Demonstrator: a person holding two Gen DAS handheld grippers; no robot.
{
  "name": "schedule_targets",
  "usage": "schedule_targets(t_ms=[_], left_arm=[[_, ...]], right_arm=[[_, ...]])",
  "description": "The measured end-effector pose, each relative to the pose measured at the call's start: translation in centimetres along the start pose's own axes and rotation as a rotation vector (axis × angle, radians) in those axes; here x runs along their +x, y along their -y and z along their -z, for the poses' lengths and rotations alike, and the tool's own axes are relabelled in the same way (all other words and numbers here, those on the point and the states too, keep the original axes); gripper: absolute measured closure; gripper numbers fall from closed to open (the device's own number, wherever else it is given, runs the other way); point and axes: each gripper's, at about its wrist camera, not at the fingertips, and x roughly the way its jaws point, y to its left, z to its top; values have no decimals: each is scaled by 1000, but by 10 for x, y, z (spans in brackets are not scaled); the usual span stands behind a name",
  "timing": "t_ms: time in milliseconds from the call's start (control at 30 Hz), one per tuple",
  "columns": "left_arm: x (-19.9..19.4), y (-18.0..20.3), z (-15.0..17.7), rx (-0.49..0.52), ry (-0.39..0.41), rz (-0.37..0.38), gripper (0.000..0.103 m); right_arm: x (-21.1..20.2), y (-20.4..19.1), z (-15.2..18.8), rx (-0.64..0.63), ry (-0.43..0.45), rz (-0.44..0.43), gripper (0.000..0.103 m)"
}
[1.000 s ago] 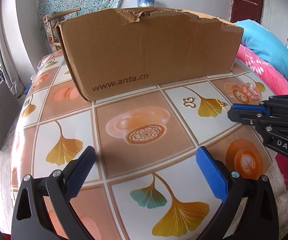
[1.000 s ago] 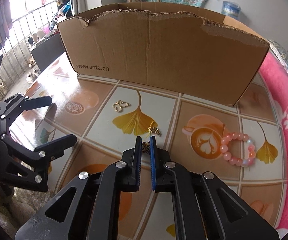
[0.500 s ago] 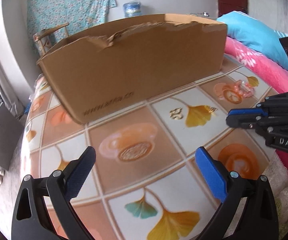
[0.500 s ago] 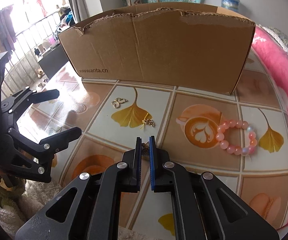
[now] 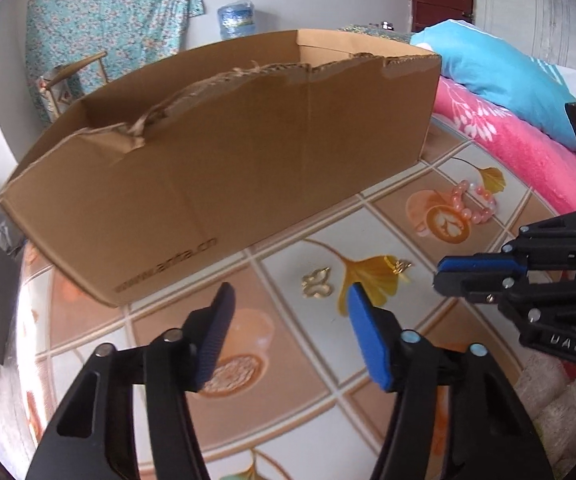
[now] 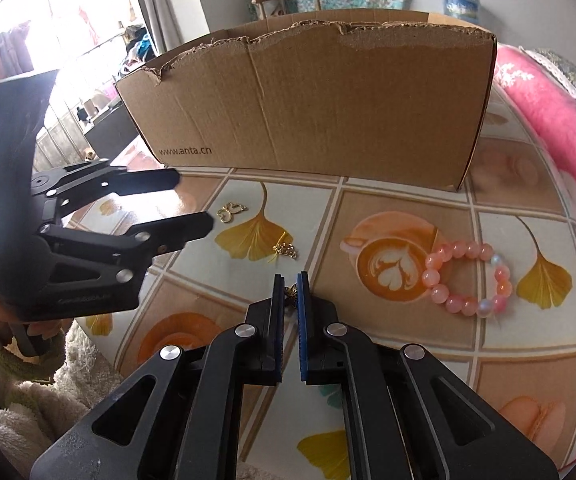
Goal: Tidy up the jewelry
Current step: 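Grasp the gold butterfly charm with the left gripper while the right gripper holds the chain charm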
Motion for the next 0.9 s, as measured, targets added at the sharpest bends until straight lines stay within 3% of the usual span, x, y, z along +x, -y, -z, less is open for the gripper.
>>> schedule_targets(t_ms=[200,367,767,900], left_arm=[[15,1,-5,-22,-44,48,65],[17,2,-7,-21,-45,45,77],[17,4,-10,-5,-77,32,81],[17,7,-10,-4,-68,36,90]], right_arm=[[3,-2,3,8,6,-9,99],[4,-1,2,4,10,-8,99],[5,-3,1,-4,11,2,99],[5,-4,1,-7,11,6,99]])
